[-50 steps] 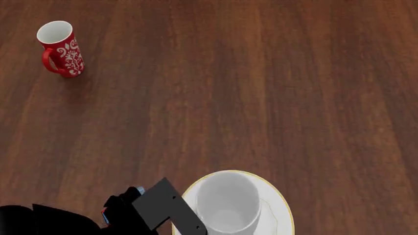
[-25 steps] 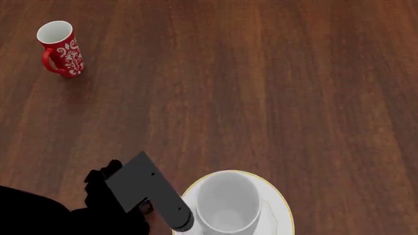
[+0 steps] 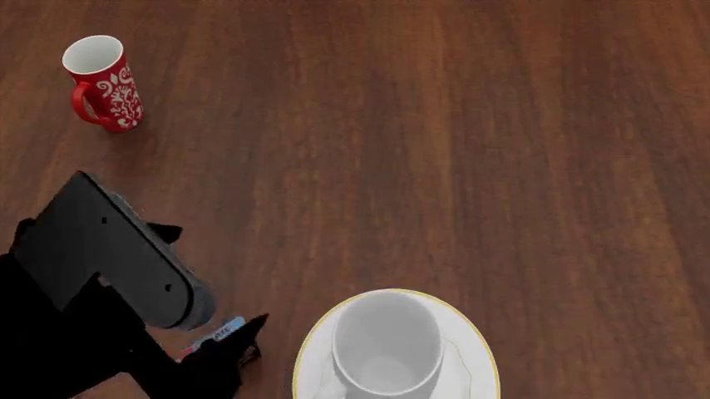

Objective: Put the white mug on the plate.

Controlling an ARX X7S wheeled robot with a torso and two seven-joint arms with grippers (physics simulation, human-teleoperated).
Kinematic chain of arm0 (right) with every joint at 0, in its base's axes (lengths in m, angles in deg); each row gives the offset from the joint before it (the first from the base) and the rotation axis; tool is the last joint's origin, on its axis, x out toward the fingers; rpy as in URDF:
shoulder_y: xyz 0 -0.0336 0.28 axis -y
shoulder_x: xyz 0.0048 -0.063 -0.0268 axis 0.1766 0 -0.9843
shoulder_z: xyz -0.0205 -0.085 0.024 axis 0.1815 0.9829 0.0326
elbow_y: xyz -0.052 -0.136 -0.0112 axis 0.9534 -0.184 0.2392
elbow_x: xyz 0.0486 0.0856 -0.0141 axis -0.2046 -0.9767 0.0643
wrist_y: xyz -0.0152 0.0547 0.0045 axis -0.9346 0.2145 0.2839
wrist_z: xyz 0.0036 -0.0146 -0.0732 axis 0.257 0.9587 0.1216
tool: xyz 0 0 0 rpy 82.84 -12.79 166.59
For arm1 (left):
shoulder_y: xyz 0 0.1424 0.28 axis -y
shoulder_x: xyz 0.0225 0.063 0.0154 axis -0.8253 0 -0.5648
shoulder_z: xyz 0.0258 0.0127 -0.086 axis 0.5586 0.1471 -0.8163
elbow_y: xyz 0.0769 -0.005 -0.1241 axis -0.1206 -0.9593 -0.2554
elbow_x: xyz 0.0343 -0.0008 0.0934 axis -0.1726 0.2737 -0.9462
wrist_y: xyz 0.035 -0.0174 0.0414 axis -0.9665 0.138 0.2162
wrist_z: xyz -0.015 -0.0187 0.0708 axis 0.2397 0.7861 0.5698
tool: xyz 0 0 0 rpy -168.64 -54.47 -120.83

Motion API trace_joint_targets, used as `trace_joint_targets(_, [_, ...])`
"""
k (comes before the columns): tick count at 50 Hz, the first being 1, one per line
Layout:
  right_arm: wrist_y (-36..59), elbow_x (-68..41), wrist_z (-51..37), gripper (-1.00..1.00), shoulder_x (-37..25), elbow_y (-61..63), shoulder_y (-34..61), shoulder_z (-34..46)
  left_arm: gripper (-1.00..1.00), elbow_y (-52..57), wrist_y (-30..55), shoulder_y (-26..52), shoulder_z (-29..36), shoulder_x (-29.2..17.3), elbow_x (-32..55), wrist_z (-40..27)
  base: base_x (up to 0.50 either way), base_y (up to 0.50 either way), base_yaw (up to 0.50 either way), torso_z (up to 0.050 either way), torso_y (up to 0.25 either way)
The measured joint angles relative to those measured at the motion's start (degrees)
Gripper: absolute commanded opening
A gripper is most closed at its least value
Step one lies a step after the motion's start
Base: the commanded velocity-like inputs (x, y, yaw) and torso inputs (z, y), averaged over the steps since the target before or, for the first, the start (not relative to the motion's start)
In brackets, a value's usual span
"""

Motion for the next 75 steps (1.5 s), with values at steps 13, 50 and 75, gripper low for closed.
trace_joint_targets(13, [0.37,-0.18,-0.14,1.00,-0.30,0.24,0.28,0.27,1.00,7.36,-4.59,-2.03,-7.64,-8.06,4.89,-4.93,0.00,0.00,0.00,0.000,0.000])
trace_joint_targets(50, [-1.60,-0.52,0.21,1.00,-0.77,-1.08,-0.31,0.41,1.00,16.14,-24.52,-35.34,-40.99,-27.90,-3.18,-2.00,0.00,0.00,0.00,0.000,0.000])
trace_joint_targets(75, [0.29,-0.29,-1.09,1.00,-1.59,1.15,-0.53,0.77,1.00,17.95,-28.39,-60.94,-61.96,-22.60,-17.03,7.94,0.00,0.00,0.00,0.000,0.000])
